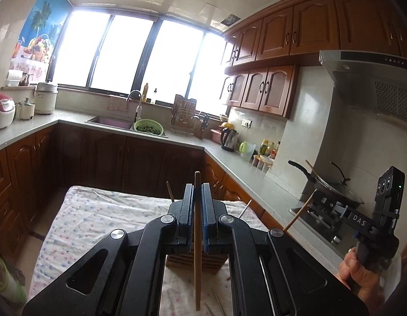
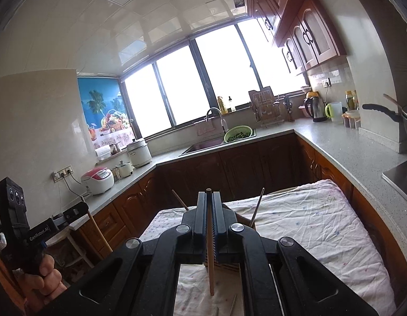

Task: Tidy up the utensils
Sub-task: 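Carry the left tool's chopstick into the holder while the right tool inserts its chopstick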

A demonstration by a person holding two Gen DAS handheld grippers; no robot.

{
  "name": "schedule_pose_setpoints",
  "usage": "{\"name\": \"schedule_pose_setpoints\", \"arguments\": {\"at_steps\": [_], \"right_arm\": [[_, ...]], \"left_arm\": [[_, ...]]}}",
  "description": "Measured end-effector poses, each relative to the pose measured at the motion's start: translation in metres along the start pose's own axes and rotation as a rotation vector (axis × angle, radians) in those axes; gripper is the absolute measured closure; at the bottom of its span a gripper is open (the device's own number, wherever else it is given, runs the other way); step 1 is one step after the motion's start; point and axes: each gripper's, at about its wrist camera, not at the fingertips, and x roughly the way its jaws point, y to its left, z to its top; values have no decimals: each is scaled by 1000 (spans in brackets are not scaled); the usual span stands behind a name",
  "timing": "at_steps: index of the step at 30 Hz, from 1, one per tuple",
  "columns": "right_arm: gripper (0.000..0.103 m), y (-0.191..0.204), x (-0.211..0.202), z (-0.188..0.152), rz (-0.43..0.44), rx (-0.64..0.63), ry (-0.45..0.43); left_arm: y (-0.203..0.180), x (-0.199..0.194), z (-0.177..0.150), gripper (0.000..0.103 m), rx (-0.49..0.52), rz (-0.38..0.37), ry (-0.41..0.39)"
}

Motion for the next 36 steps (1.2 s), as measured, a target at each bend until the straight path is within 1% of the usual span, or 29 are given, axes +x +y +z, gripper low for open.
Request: {"name": "schedule_pose_setpoints", "arguments": {"at_steps": [7, 9, 11, 14, 19, 22, 26, 30, 36], "right_arm": [[100, -1, 17, 35, -35, -28, -82], [100, -3, 25, 42, -41, -32, -93], [100, -6, 35, 46, -51, -34, -103], [100, -13, 50, 45, -57, -25, -105], [100, -23, 73, 40, -58, -2, -102], [100, -25, 84, 38, -54, 15, -99], [100, -24, 96, 32, -72, -8, -97], [100, -30, 108, 11, -87, 8, -67], [100, -51, 125, -25, -105, 77, 6]], "left_arm": [[-11, 42, 39, 99, 35, 37, -92], [-13, 56, 46, 99, 36, 45, -113], [-13, 70, 51, 99, 33, 53, -128], [-11, 93, 53, 99, 23, 63, -131], [-5, 128, 41, 99, 12, 91, -91], [2, 141, 31, 99, -5, 107, -74], [9, 151, 20, 99, -25, 115, -70], [11, 159, 4, 99, -20, 129, -52], [22, 171, -20, 99, -30, 145, 17]]}}
